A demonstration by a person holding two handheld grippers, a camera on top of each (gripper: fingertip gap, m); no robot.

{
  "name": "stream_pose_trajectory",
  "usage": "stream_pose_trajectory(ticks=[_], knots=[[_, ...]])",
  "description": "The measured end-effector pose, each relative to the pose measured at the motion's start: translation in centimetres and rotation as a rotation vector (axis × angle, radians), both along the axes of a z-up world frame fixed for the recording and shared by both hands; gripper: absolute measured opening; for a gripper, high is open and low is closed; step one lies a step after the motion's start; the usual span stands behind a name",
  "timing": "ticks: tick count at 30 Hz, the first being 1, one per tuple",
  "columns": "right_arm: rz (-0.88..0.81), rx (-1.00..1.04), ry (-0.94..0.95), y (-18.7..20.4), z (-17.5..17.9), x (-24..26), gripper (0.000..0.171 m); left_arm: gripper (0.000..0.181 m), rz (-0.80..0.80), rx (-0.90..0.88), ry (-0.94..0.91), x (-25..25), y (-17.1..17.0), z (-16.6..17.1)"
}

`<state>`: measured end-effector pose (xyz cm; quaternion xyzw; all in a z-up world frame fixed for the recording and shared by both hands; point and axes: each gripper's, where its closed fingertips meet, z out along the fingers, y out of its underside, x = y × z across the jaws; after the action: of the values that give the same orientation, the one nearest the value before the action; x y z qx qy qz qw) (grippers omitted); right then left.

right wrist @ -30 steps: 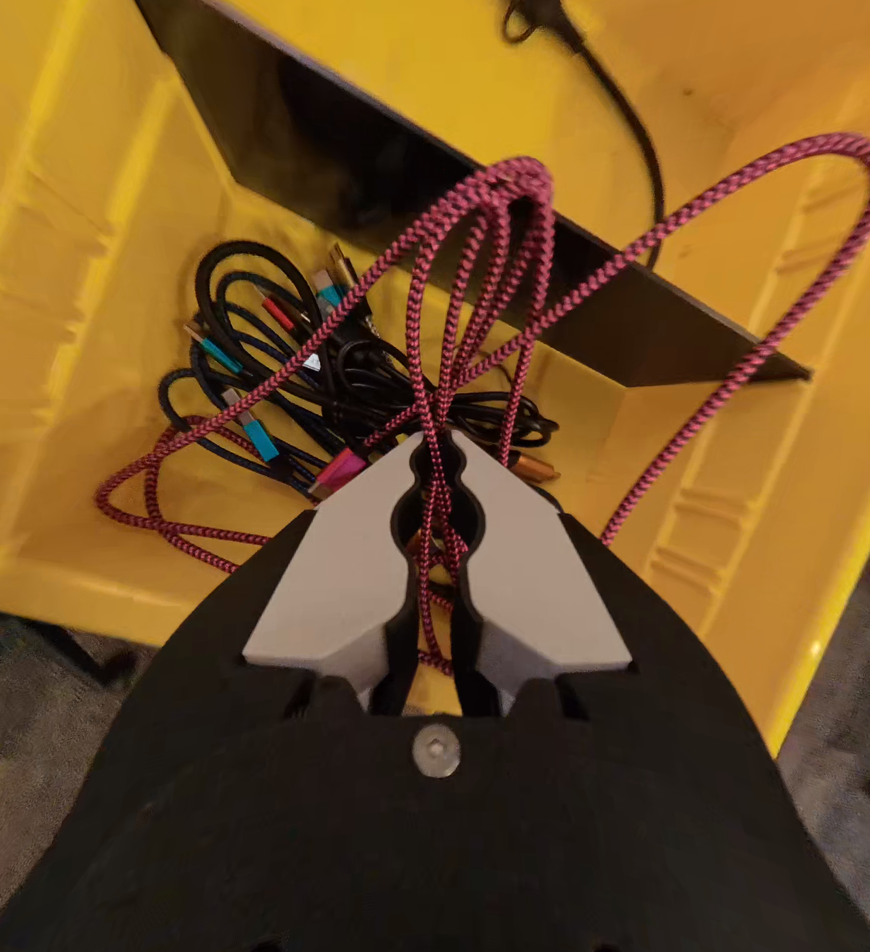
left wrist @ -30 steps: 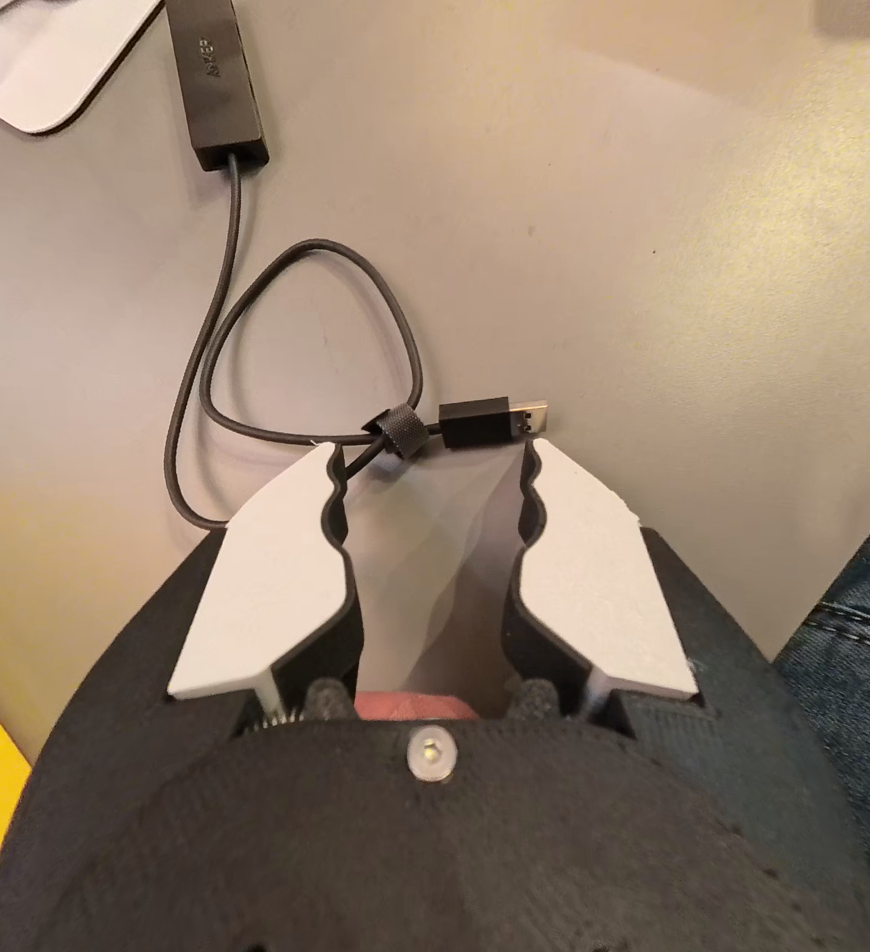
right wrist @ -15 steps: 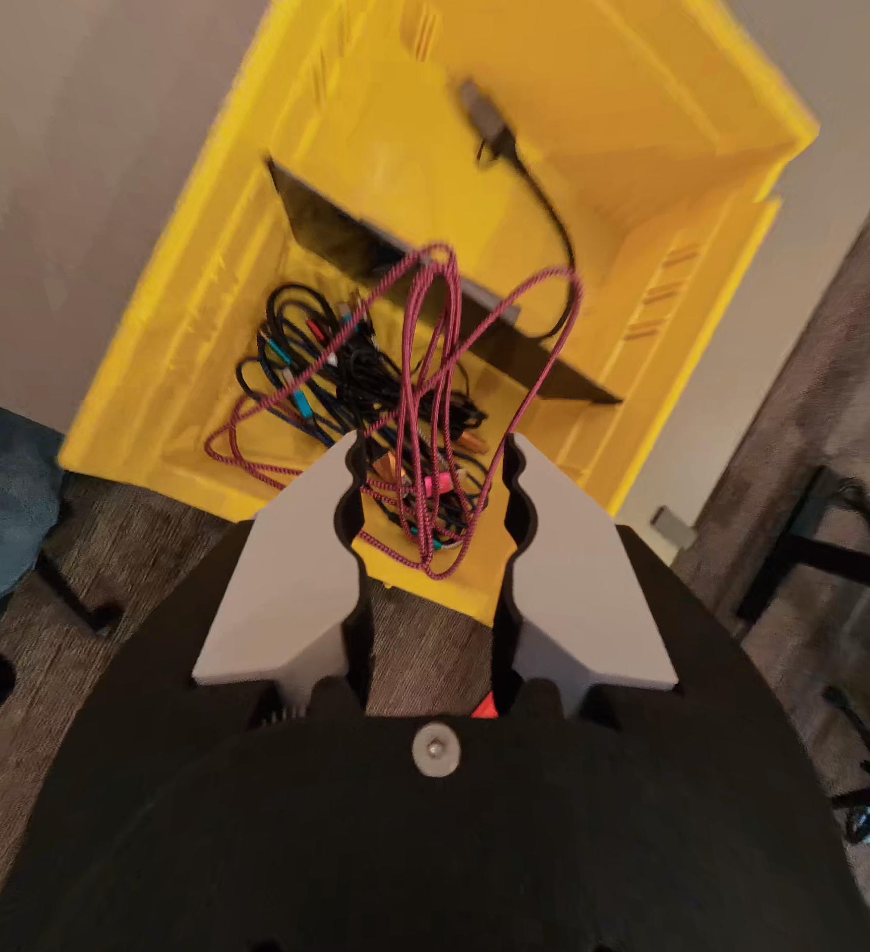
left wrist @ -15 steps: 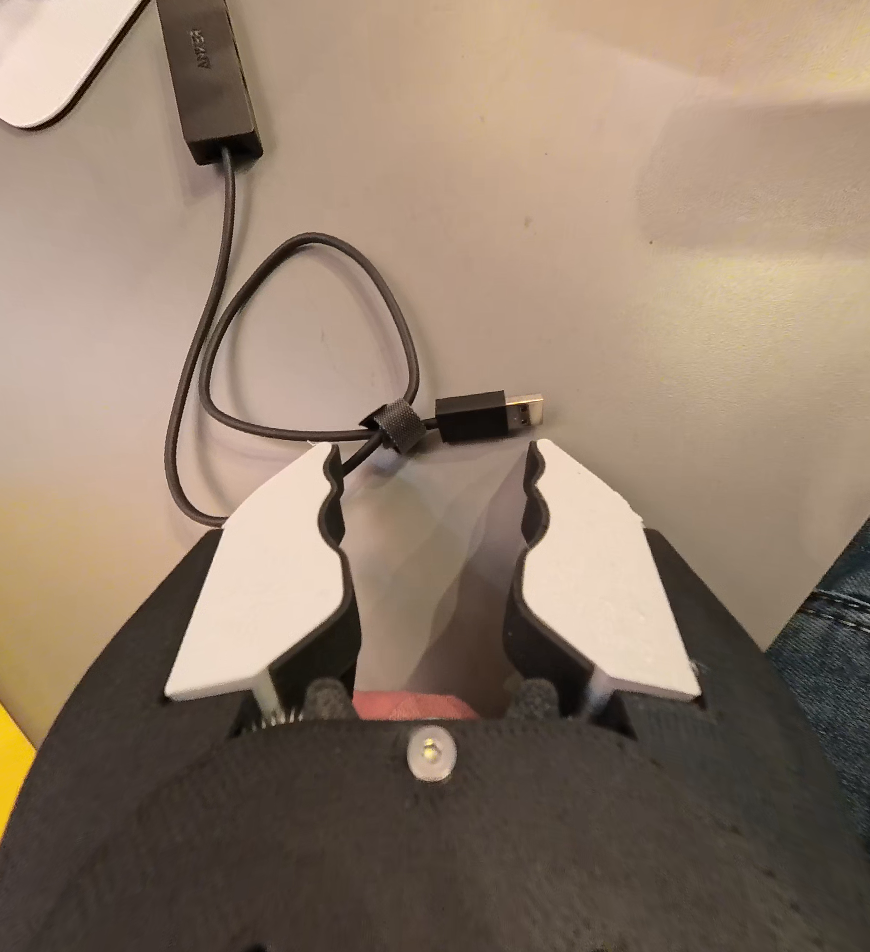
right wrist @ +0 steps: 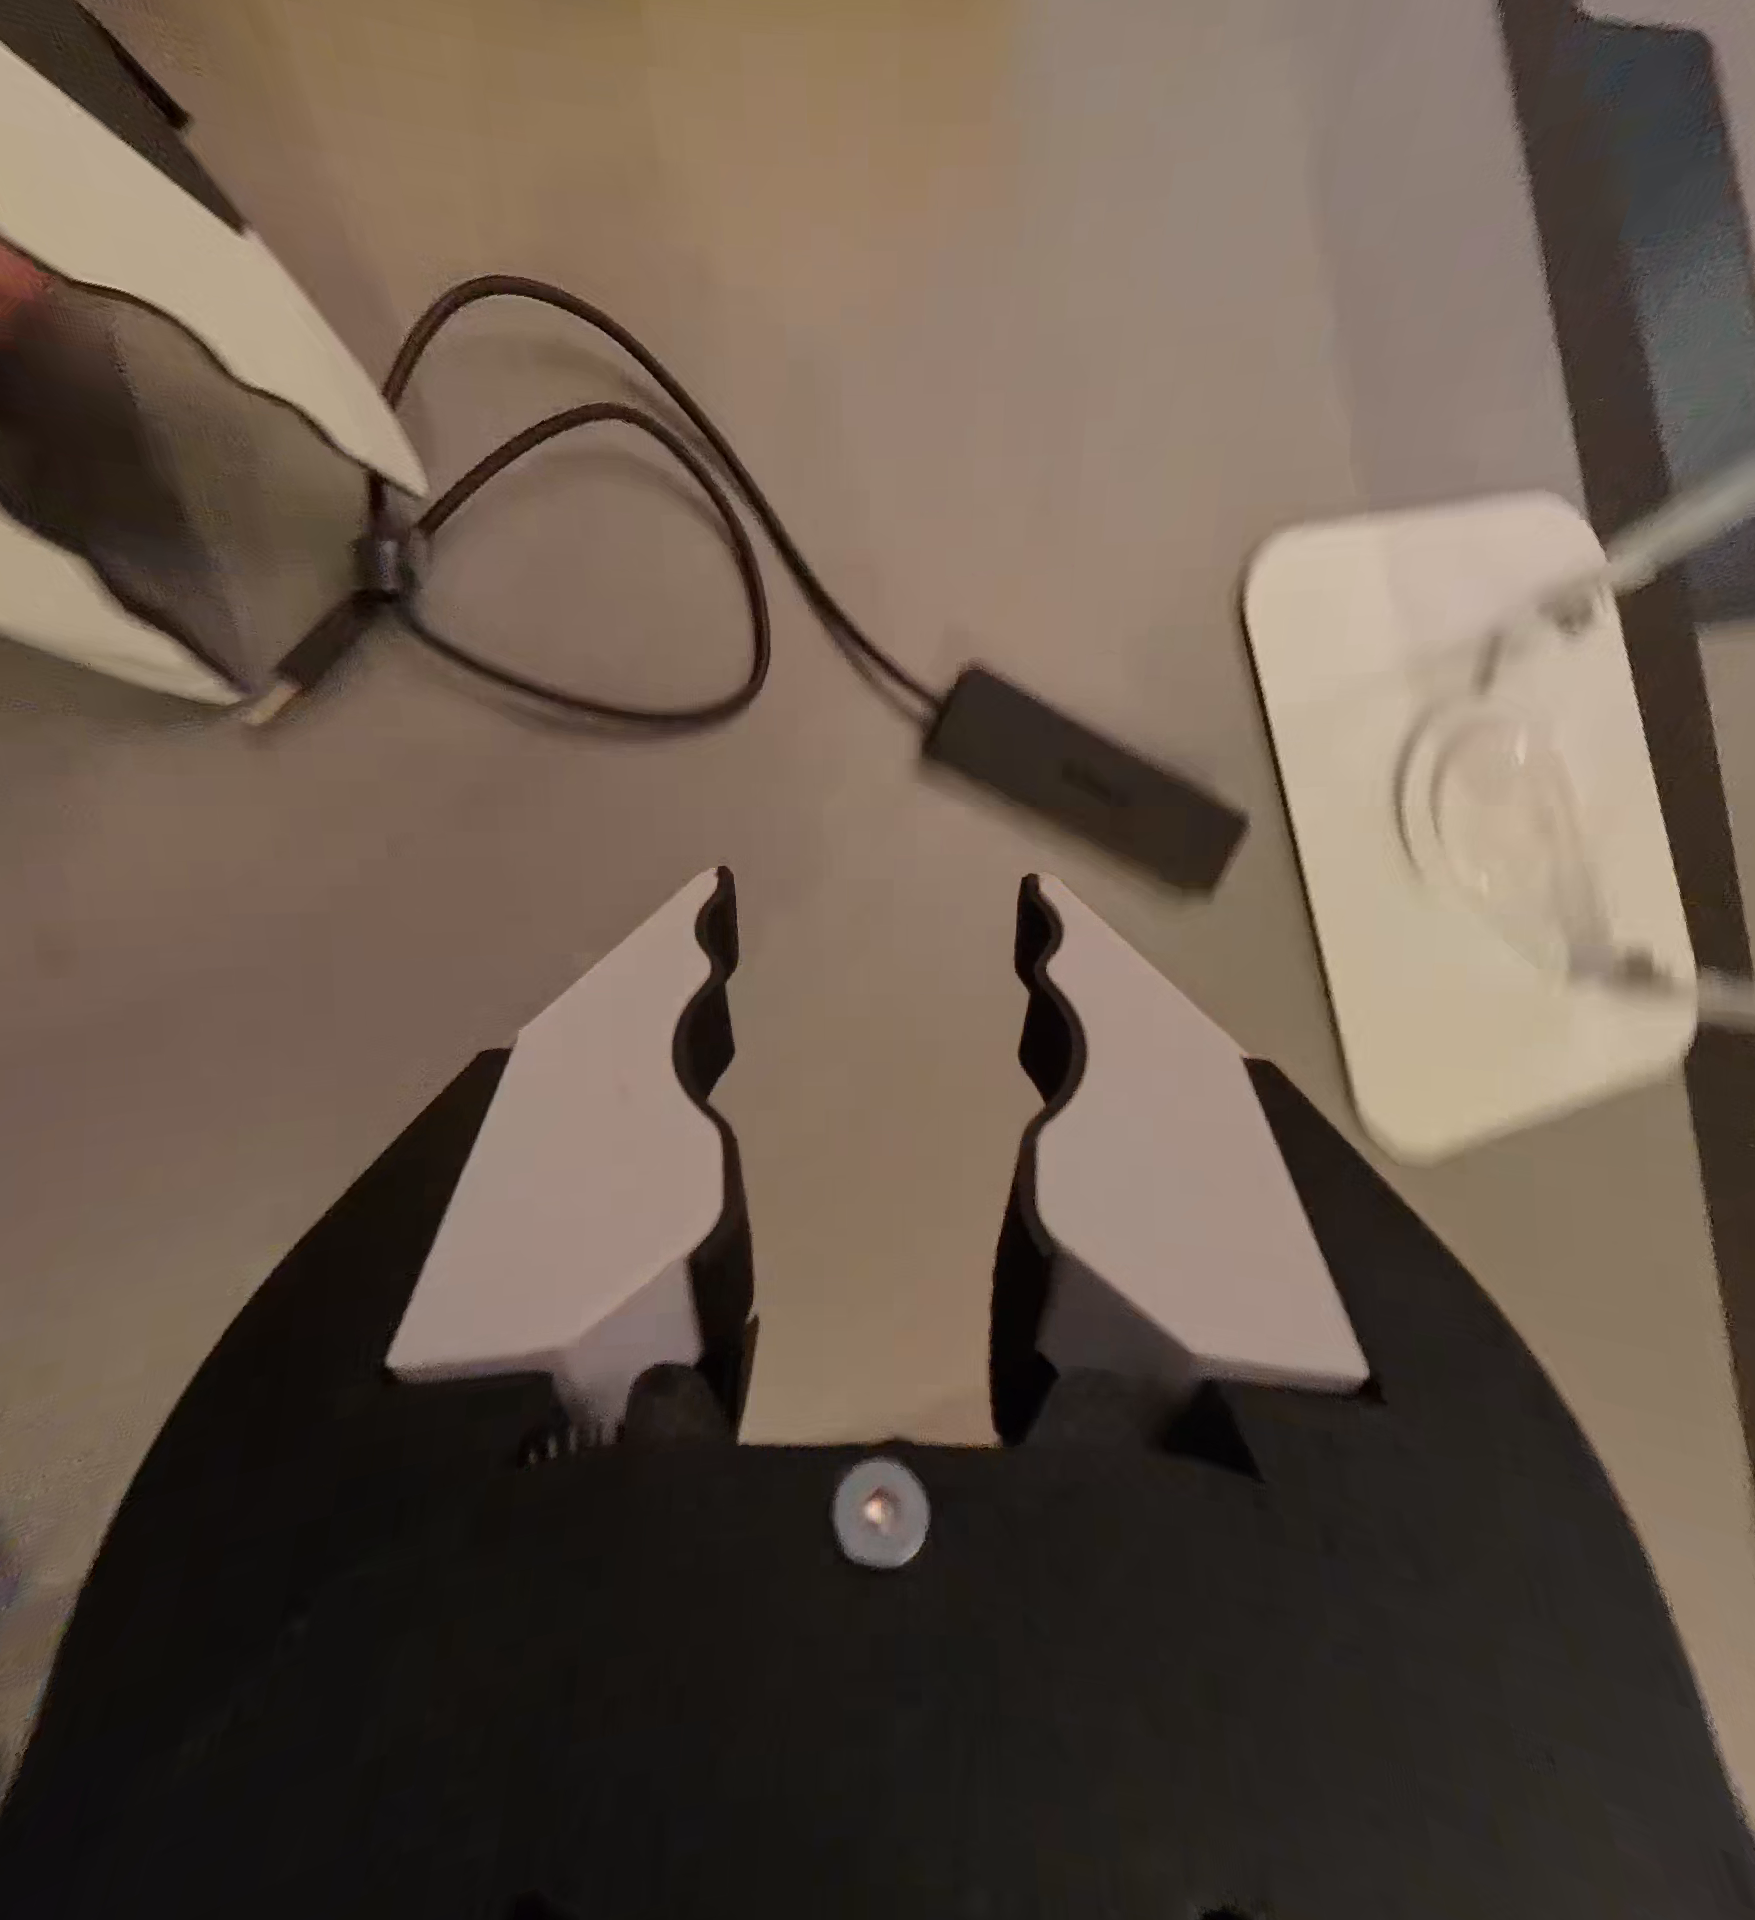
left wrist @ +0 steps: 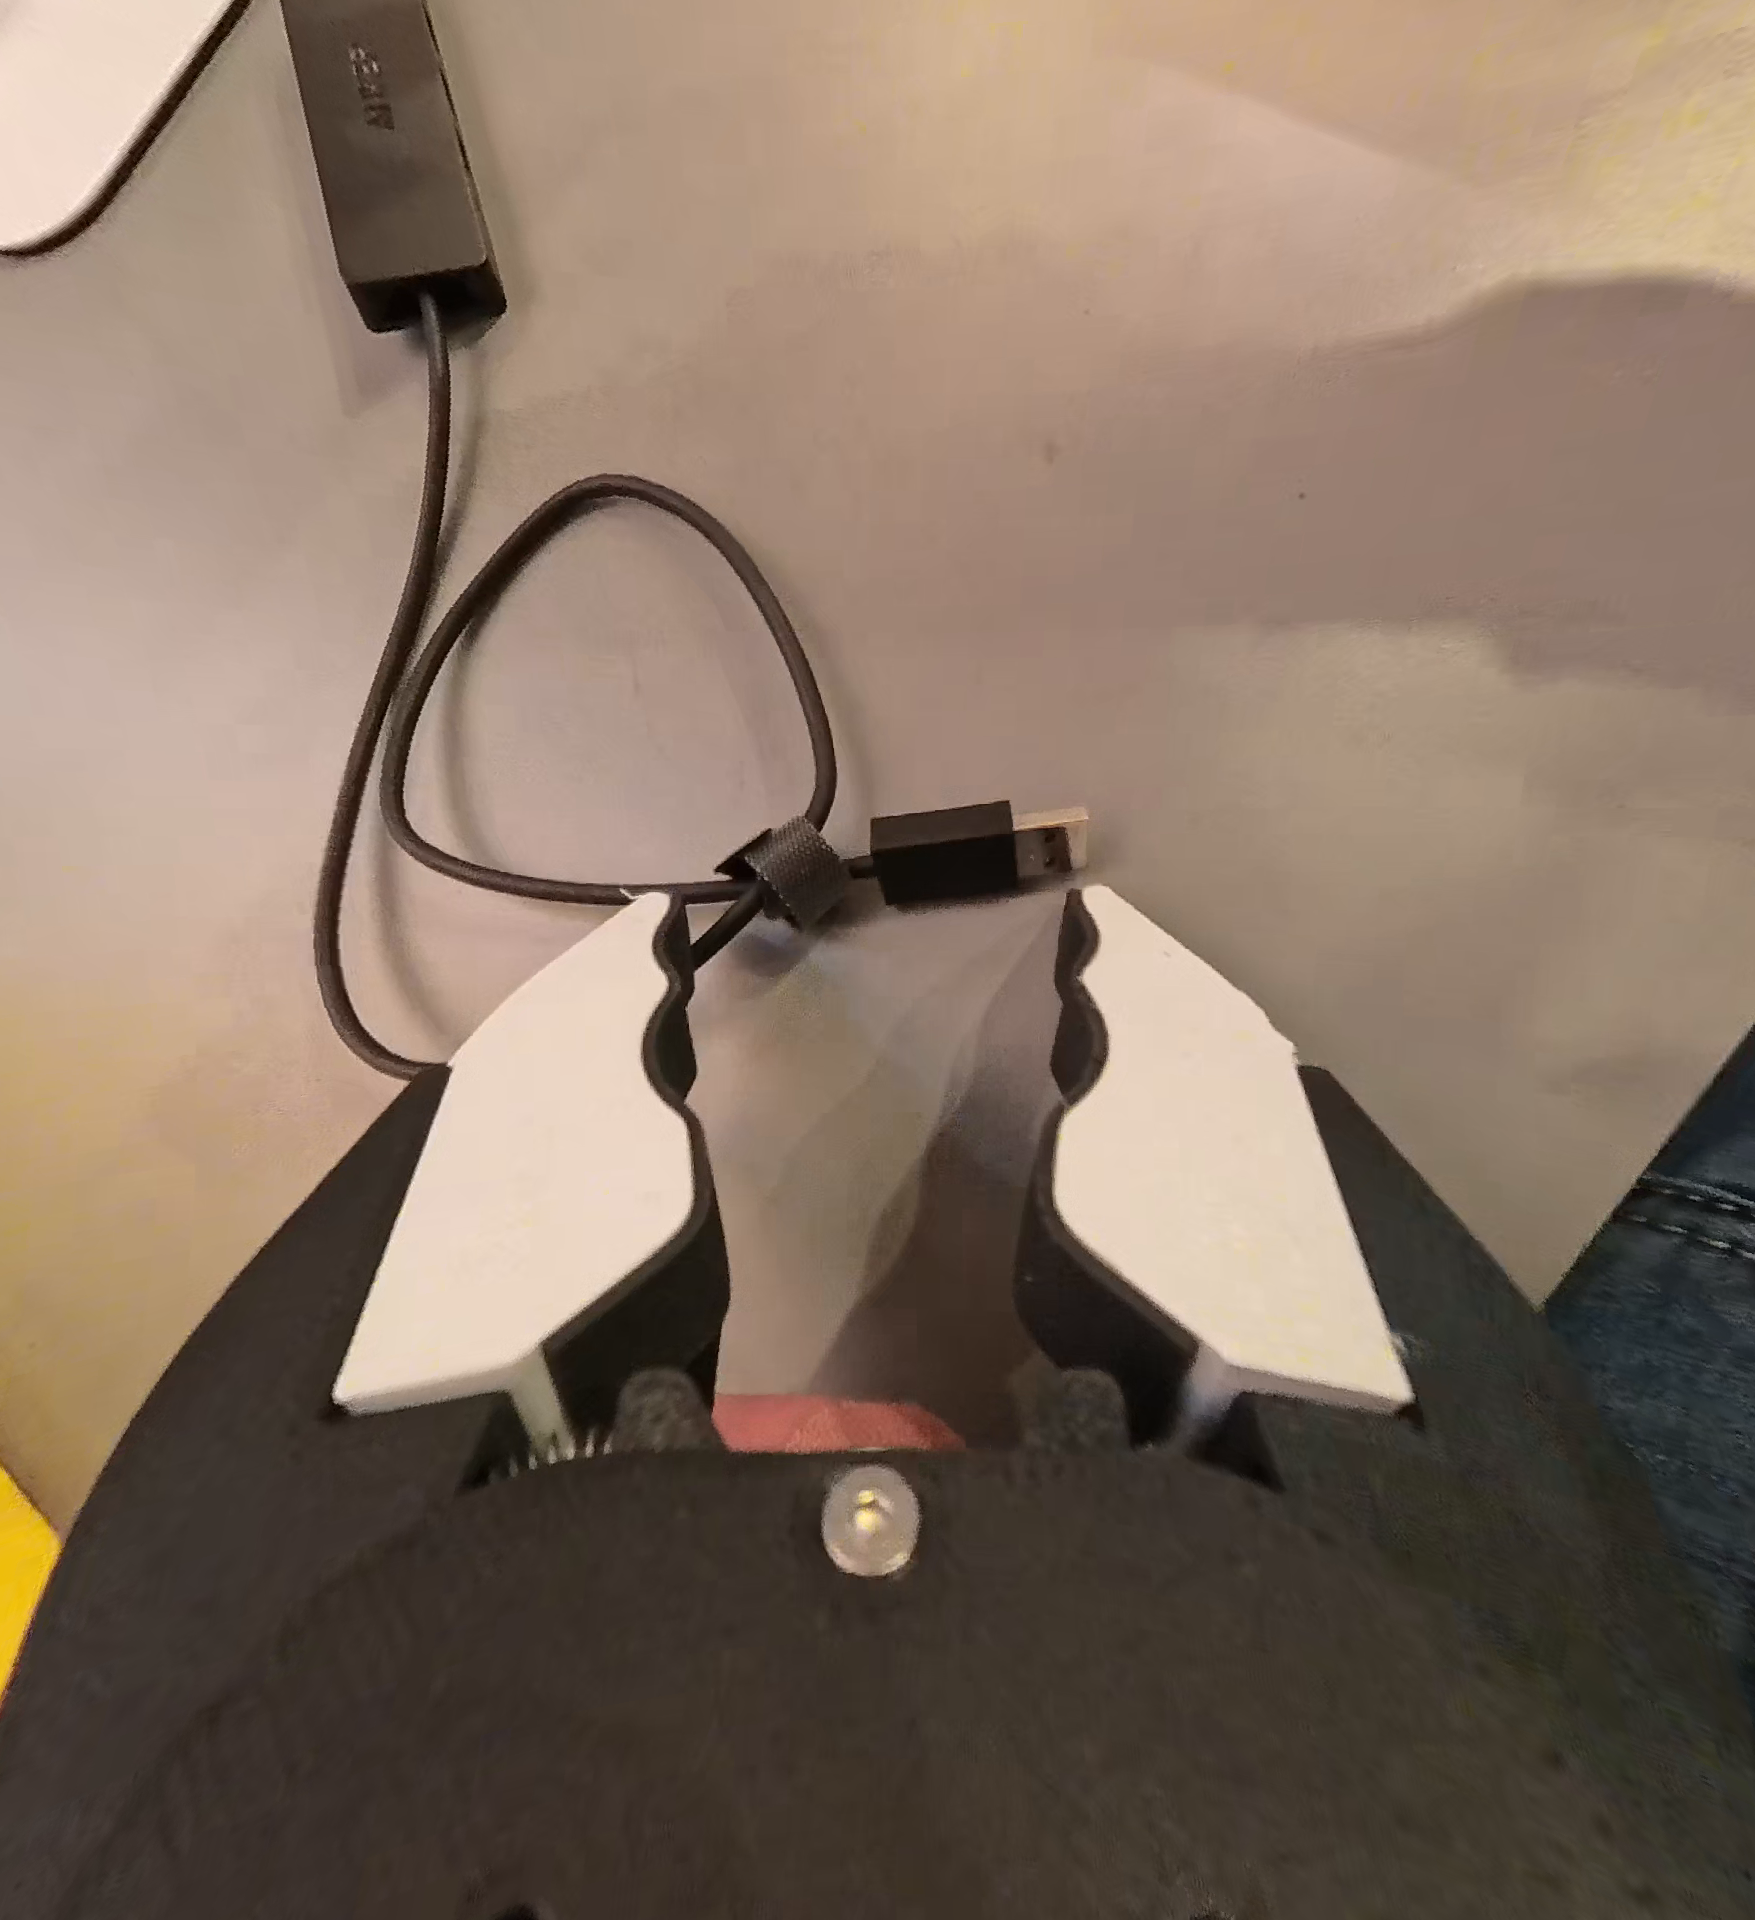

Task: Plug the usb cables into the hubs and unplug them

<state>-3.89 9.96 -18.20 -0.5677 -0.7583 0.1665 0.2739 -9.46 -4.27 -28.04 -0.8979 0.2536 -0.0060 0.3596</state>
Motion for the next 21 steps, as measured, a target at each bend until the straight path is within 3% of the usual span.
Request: stream_pose_trajectory(ticks=[3, 6, 11, 16, 21], knots=[[0.187, 0.053, -0.083, 0.0, -4.6, -5.5, 0.043, 0.067, -0.007, 0.000, 0.013, 0.0, 0.0, 0.0], [0.305, 0.084, -0.223, 0.4, -8.8, -7.8, 0.033, 0.067, -0.017, 0.005, 0.023, 0.1, -0.1, 0.1], [0.359, 0.009, -0.259, 0.6, -10.3, -9.6, 0.004, 0.069, -0.024, -0.004, -0.004, 0.1, 0.0, 0.0], [0.291, -0.035, -0.224, 1.1, -9.2, -9.3, 0.001, 0.073, -0.029, 0.006, 0.014, -0.3, 0.2, 0.1], [0.178, -0.002, -0.022, 1.9, -0.8, -7.8, 0.000, 0.074, -0.040, 0.039, 0.024, -0.5, 0.3, 0.6]])
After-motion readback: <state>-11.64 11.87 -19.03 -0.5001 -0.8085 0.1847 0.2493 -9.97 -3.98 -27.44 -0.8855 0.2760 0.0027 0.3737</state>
